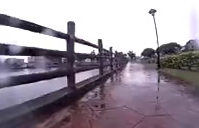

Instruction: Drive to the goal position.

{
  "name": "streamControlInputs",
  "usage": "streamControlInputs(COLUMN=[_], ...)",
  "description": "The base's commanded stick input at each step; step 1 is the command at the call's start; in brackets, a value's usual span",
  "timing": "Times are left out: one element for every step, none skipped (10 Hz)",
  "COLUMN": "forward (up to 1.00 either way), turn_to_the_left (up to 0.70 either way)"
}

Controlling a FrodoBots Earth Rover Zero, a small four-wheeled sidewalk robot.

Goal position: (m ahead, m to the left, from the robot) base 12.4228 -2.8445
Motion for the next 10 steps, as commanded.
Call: streamControlInputs(forward=[1.0, 1.0, 1.0, 1.0, 1.0, 1.0, 1.0, 1.0, 1.0, 1.0], turn_to_the_left=[-0.26, -0.12, 0.0, 0.0, 0.0, 0.0, 0.0, 0.0, 0.0, 0.0])
